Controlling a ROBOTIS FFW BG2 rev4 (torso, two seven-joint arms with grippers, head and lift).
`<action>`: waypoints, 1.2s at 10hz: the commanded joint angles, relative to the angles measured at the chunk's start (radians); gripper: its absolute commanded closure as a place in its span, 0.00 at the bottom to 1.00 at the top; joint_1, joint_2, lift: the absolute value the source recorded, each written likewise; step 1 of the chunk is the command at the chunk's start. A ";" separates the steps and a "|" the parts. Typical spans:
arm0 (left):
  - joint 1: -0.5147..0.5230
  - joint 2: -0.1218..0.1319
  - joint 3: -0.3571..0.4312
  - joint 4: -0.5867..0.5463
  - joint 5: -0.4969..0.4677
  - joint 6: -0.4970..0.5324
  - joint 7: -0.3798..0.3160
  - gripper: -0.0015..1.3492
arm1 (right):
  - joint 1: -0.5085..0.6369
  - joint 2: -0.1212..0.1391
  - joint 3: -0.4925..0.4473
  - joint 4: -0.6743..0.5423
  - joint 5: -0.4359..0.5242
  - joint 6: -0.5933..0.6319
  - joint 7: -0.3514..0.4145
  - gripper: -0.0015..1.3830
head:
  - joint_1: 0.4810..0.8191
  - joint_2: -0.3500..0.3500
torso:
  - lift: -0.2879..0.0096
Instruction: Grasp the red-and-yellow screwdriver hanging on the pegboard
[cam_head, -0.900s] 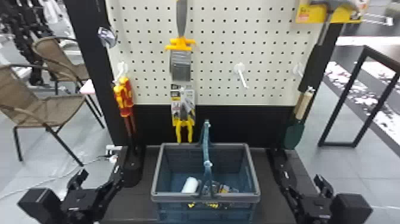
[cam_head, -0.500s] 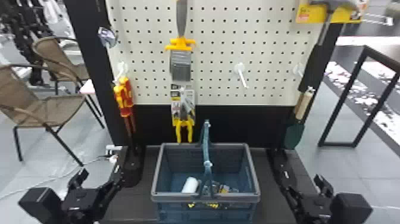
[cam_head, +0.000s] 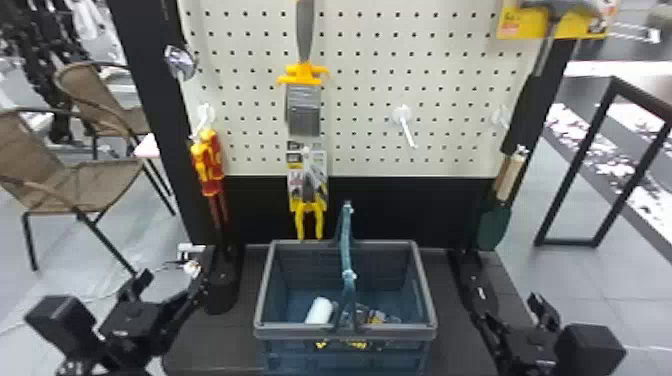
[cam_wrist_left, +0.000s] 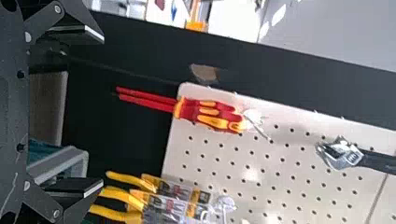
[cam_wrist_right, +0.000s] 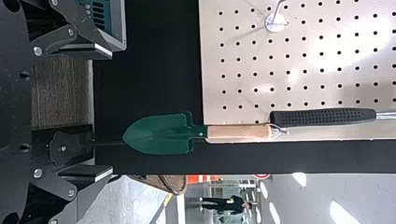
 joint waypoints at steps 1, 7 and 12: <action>-0.056 0.012 0.063 0.001 -0.022 0.063 -0.075 0.16 | 0.000 0.000 0.000 0.000 0.000 0.000 0.000 0.29 | 0.20 0.50 | 0.63; -0.251 0.034 0.232 0.170 -0.040 0.079 -0.374 0.16 | 0.000 0.000 0.002 0.002 0.000 0.000 0.002 0.29 | 0.20 0.50 | 0.63; -0.440 0.150 0.118 0.271 -0.079 0.198 -0.493 0.16 | -0.003 0.002 0.003 0.002 0.006 0.002 0.012 0.29 | 0.20 0.50 | 0.63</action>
